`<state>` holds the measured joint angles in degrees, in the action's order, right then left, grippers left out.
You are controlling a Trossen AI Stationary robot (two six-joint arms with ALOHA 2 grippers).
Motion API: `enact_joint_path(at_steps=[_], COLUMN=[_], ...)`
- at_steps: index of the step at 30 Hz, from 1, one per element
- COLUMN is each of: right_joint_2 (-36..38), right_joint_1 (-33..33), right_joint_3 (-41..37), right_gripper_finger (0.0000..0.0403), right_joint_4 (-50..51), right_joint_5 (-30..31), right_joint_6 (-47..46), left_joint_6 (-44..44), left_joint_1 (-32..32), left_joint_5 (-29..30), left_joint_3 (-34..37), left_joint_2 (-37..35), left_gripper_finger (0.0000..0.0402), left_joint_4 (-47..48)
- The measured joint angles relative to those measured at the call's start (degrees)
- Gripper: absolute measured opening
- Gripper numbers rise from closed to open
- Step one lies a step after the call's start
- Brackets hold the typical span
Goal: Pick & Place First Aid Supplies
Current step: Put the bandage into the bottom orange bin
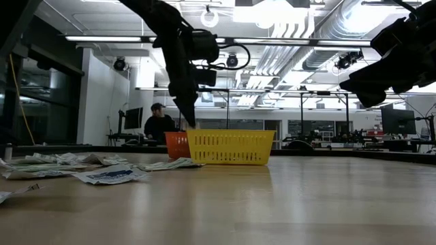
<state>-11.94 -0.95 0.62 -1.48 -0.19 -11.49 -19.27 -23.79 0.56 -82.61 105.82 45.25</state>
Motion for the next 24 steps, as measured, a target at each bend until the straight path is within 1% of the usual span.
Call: enact_joint_path(at_steps=[4, 7, 14, 18, 21, 24], right_joint_2=[0.0, 0.0, 0.0, 0.0, 0.0, 0.0], right_joint_1=[0.0, 0.0, 0.0, 0.0, 0.0, 0.0], right_joint_3=[0.0, 0.0, 0.0, 0.0, 0.0, 0.0], right_gripper_finger=[0.0139, 0.0139, 0.0139, 0.0139, 0.0139, 0.0139], right_joint_4=[0.01, -0.01, 0.01, 0.0, 0.01, 0.01], right_joint_5=[0.01, 0.0, 0.0, 0.01, 0.02, 0.0], right_joint_6=[0.0, -0.02, 0.0, -0.01, 0.0, 0.0], left_joint_6=[-0.62, -2.11, -2.38, -2.05, -1.39, 0.65], left_joint_1=[0.0, 0.0, 0.04, 0.07, 0.2, 0.22], left_joint_5=[0.49, 0.84, 7.06, 8.35, 8.88, 9.62], left_joint_3=[0.0, 0.0, 0.0, 0.0, 0.0, 0.0], left_joint_2=[0.07, 0.07, 0.07, 0.07, 0.07, 0.07], left_gripper_finger=[0.0014, 0.003, 0.0092, 0.0123, 0.0135, 0.0137], left_joint_4=[-0.14, -0.14, -0.14, -0.11, -0.09, 0.18])
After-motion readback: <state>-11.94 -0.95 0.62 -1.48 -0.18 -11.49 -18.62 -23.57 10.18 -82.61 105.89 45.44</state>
